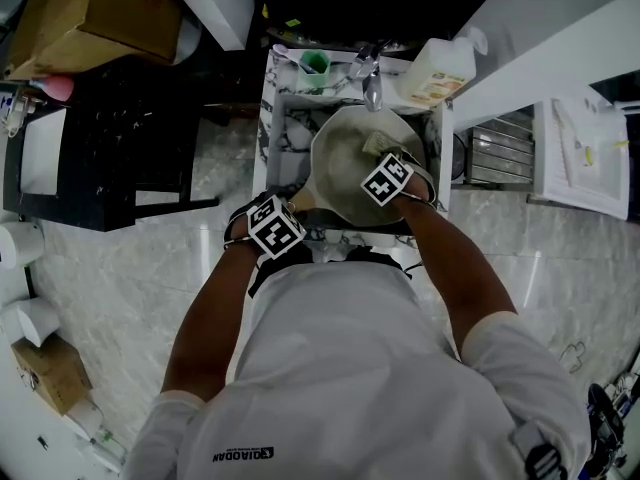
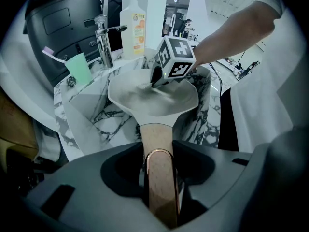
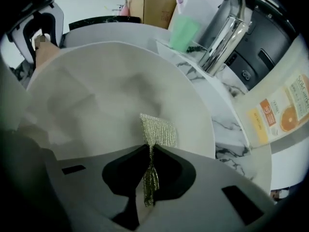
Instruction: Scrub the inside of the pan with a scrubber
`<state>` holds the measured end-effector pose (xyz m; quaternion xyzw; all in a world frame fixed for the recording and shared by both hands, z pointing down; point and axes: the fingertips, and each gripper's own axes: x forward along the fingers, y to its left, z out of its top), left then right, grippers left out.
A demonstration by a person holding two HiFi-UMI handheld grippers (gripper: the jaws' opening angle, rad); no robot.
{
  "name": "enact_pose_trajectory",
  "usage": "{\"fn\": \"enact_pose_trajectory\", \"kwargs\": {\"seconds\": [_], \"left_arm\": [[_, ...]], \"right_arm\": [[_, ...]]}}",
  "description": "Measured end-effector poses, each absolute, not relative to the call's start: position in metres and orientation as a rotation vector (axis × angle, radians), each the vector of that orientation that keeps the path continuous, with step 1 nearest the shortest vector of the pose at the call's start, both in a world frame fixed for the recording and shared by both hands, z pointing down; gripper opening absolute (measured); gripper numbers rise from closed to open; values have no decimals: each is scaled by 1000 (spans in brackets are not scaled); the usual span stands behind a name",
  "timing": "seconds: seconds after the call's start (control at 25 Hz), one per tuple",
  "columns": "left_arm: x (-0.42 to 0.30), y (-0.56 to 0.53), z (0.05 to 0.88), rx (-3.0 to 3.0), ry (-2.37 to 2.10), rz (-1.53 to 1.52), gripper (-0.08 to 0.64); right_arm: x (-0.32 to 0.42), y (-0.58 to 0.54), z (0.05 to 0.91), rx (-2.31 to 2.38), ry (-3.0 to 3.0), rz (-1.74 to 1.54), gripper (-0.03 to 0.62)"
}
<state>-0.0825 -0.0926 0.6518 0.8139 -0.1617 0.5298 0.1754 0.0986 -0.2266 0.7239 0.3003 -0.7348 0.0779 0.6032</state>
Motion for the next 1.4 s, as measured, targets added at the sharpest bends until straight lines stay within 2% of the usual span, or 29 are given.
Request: {"fn": "enact_pose_trajectory", "kwargs": {"seconds": [0.36,1.0,1.4], "left_arm": [[-82,-93,651,2310,-458,1498,193],[-83,-93,652,2302,-456,1502,192],[-83,-93,652,2302,-457,1502,193]], "right_arm": [[115,-203,756,606,-1641,243,61],[108,-153,762,529,-1581,777,63],[73,-125,756,435,-1642,1077,63]]}}
